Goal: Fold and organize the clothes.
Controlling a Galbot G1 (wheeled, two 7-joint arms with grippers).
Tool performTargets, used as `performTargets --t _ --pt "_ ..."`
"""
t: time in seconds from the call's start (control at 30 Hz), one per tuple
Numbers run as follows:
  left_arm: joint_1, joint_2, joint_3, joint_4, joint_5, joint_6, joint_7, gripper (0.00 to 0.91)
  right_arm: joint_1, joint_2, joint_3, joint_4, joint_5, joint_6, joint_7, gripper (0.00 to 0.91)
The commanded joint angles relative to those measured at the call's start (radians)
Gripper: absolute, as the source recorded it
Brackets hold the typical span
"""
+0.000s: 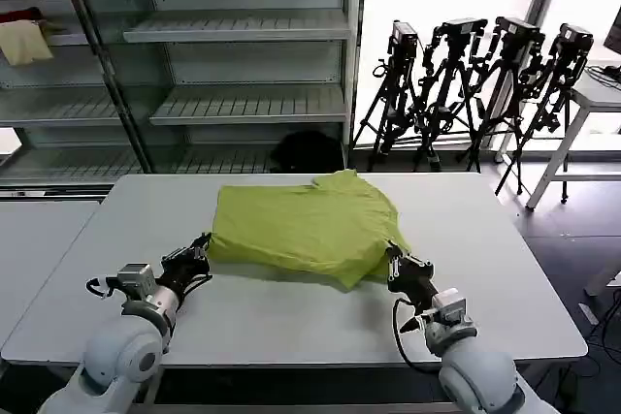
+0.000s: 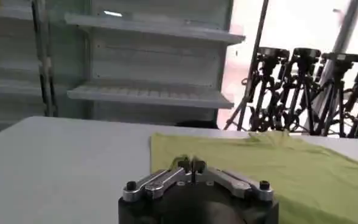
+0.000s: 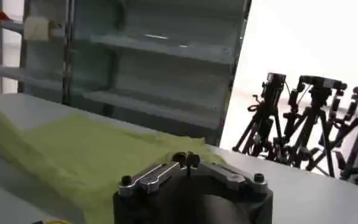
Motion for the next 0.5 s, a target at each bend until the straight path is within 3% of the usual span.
performTargets --t 0.03,0.5 --pt "-0.126 -0.049 0.070 0.120 0.024 -0.014 -0.007 0.000 0.173 0.012 -0.042 -0.167 -0.024 0.065 -0.036 0.000" --pt "-0.112 -0.070 0.076 0.167 0.071 -0.041 0.023 0.000 0.154 0.038 -0.050 -0.247 -0.075 0.111 -0.079 0.000"
